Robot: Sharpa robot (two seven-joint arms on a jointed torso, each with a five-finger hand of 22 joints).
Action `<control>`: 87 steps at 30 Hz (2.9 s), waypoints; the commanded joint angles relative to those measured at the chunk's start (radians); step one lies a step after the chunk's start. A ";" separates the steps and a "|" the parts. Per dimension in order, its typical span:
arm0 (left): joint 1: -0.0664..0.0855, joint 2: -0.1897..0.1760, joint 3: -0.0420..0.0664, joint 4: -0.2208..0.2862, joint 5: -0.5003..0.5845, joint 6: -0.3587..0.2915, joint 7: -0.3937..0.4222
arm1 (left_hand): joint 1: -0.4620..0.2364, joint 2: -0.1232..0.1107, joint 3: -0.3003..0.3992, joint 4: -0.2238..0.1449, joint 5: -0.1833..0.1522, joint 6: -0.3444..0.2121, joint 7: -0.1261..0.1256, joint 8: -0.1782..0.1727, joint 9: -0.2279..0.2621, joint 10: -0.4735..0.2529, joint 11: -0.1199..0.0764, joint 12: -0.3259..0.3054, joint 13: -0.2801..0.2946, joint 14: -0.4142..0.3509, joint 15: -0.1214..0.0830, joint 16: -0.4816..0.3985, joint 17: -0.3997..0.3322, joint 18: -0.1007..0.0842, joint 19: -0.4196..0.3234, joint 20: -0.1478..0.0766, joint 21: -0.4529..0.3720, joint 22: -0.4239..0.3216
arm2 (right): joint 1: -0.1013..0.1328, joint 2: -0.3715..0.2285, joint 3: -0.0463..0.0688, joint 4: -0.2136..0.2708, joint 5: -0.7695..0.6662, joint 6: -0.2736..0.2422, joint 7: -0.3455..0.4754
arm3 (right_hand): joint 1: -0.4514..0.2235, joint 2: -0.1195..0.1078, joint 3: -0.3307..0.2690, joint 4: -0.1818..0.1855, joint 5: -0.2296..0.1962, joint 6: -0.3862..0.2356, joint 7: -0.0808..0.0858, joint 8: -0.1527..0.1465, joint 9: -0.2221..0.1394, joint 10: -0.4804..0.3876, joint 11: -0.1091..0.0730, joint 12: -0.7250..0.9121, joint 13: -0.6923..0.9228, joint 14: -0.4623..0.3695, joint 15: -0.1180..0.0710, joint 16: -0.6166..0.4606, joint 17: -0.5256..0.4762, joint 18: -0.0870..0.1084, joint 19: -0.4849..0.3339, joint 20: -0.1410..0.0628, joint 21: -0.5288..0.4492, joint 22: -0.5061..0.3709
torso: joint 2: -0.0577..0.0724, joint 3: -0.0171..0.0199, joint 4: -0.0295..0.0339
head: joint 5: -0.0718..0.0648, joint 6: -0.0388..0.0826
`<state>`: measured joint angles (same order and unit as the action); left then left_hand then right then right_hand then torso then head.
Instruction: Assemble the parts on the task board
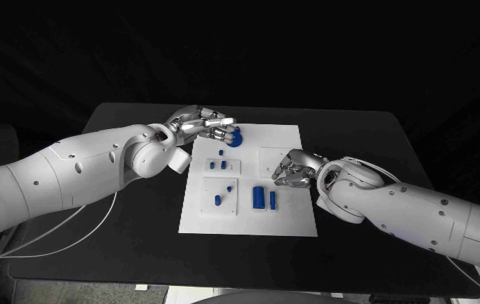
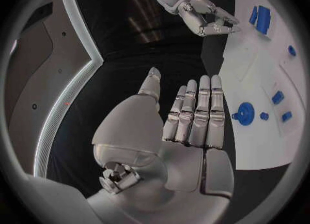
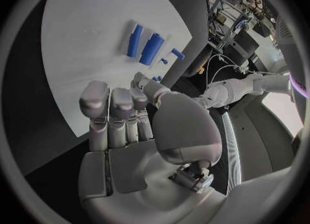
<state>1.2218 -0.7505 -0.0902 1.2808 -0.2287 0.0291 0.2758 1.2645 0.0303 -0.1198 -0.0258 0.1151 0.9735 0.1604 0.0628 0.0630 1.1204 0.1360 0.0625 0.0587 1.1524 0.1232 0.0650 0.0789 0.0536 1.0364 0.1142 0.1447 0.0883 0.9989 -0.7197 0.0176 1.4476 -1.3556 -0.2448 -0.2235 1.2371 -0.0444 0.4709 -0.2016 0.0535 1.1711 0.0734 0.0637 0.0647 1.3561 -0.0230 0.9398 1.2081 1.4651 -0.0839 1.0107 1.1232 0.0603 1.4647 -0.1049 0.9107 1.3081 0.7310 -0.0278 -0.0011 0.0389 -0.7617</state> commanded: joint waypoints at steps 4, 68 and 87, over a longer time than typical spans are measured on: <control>0.000 0.001 0.001 0.002 0.001 0.001 0.015 | -0.002 0.011 0.000 0.003 0.001 -0.003 -0.001 0.002 0.001 -0.005 0.001 -0.002 0.001 0.003 0.002 -0.003 0.001 0.013 -0.001 -0.004 0.006 -0.001 | -0.008 0.009 -0.001 -0.008 -0.069 0.027 0.049 | -0.005 0.013 -0.004 0.001 0.002 0.007 0.004 -0.002 -0.001 -0.003 0.004 0.006 -0.002 -0.003 0.004 0.005 0.000 -0.001 0.008 0.006 0.007 0.117 | 0.001 -0.0018 0.0010 | 0.001 -0.003; 0.000 -0.003 0.001 0.002 0.001 0.006 -0.003 | 0.000 0.019 -0.003 0.002 -0.005 -0.006 -0.001 0.002 0.001 -0.007 0.001 -0.002 0.001 0.003 0.002 -0.003 0.001 0.013 -0.002 -0.004 0.007 -0.002 | -0.073 0.063 -0.011 -0.066 -0.291 -0.046 -0.073 | 0.002 0.017 -0.019 -0.005 -0.002 0.102 -0.020 0.001 0.003 0.009 -0.010 0.004 -0.010 -0.001 0.001 0.027 0.016 -0.009 0.010 0.003 0.046 0.123 | -0.001 -0.0019 0.0001 | 0.003 -0.015; 0.000 0.002 0.001 -0.021 0.023 -0.043 0.032 | 0.005 0.017 -0.003 -0.001 -0.003 -0.005 -0.001 0.003 0.001 -0.006 0.001 -0.001 0.001 0.004 0.002 -0.003 0.001 0.013 -0.002 -0.004 0.007 -0.002 | -0.061 0.007 0.025 -0.023 -0.041 -0.159 0.048 | -0.036 -0.072 -0.084 0.125 0.016 0.033 -0.015 -0.001 0.000 -0.005 -0.006 -0.028 -0.023 -0.006 -0.003 -0.011 -0.011 -0.005 0.002 -0.002 -0.012 0.109 | -0.008 -0.0021 -0.0064 | -0.008 0.021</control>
<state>1.2218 -0.7507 -0.0903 1.2621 -0.2246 0.0151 0.2768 1.2651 0.0402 -0.1198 -0.0259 0.1151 0.9735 0.1604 0.0628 0.0630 1.1204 0.1361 0.0625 0.0587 1.1524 0.1232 0.0650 0.0794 0.0536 1.0364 0.1142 0.1485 0.0870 0.9333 -0.7097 0.0408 1.4204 -1.5214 -0.3602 -0.2448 1.1995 -0.1101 0.3889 -0.0827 0.0673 1.2081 0.0569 0.0588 0.0653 1.3569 -0.0284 0.9132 1.1851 1.4650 -0.0839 1.0019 1.1132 0.0604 1.4647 -0.1050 0.9011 1.3074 0.7261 -0.0297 -0.0044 0.0342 -0.7506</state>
